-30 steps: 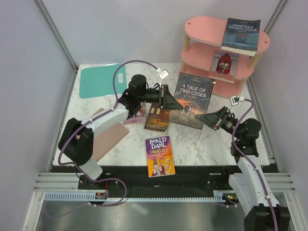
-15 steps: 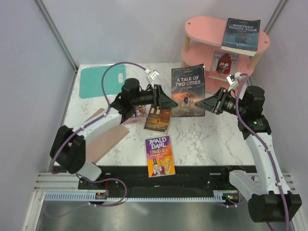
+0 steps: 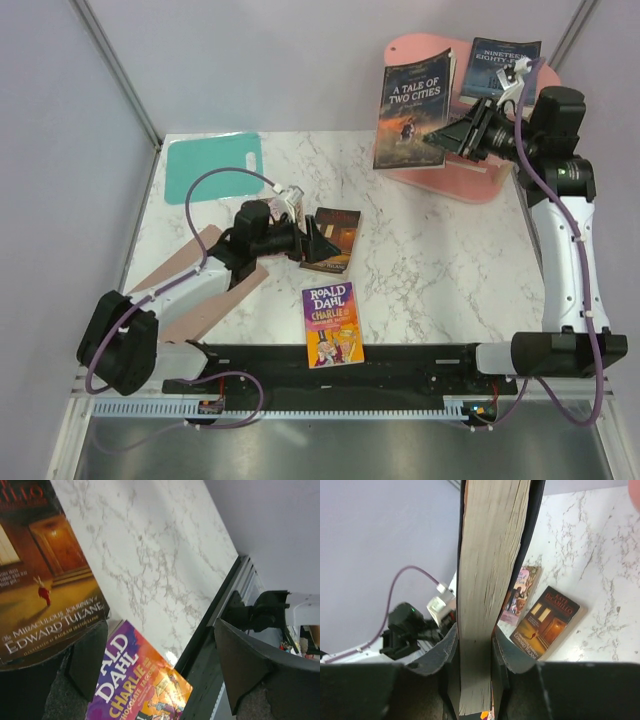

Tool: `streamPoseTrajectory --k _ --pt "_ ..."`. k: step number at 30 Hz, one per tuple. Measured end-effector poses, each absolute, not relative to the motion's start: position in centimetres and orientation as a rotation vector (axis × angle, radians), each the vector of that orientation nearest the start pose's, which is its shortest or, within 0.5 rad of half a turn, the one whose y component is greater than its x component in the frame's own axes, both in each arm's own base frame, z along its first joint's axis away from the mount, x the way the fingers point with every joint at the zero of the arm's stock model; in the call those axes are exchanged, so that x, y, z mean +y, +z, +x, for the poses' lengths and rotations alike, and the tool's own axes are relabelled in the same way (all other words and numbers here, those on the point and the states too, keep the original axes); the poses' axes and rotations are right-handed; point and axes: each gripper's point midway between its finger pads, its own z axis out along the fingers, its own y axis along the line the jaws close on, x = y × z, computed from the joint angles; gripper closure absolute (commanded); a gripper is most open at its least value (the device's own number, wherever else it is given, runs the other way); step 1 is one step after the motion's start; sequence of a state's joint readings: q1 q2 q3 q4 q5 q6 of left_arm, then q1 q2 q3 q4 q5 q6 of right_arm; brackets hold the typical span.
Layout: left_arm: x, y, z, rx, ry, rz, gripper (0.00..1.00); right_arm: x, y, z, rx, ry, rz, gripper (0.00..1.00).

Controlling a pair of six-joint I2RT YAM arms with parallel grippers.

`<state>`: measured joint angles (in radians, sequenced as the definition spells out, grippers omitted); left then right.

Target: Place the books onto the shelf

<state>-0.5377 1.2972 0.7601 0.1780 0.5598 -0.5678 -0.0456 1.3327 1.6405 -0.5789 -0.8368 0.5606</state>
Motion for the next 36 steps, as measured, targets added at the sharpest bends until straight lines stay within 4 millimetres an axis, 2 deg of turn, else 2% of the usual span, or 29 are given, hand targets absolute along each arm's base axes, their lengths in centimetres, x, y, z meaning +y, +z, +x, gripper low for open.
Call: streamPoseTrajectory --k 3,6,11,14,20,24,30,36 --pt "-29.1 14.9 24.4 2.134 -1.256 0.398 0.07 12.3 43.7 35.5 1.883 1.113 -0.031 1.0" --pt "-30.0 11.1 21.5 2.219 -1.275 0.451 0.07 11.5 45.4 37.4 1.862 1.116 -0.008 1.0" --pt "-31.7 6.9 17.1 2.31 -1.301 0.546 0.08 8.5 47.7 40.7 1.823 1.148 0.067 1.0" --pt "-32.7 6.5 16.0 2.306 -1.317 0.595 0.08 5.5 48.1 42.7 1.806 1.144 0.153 1.0" --pt "-33.4 6.5 16.0 2.273 -1.316 0.61 0.09 -0.1 46.9 45.6 1.801 1.157 0.343 1.0" --pt "-33.7 6.6 16.0 2.258 -1.311 0.614 0.09 -3.0 46.0 47.4 1.795 1.212 0.431 1.0" --pt "-33.9 6.8 16.1 2.243 -1.311 0.614 0.09 -5.5 46.5 49.8 1.711 1.379 0.513 1.0" --pt "-33.9 6.6 16.1 2.248 -1.31 0.615 0.09 -6.5 47.6 49.9 1.671 1.477 0.49 1.0"
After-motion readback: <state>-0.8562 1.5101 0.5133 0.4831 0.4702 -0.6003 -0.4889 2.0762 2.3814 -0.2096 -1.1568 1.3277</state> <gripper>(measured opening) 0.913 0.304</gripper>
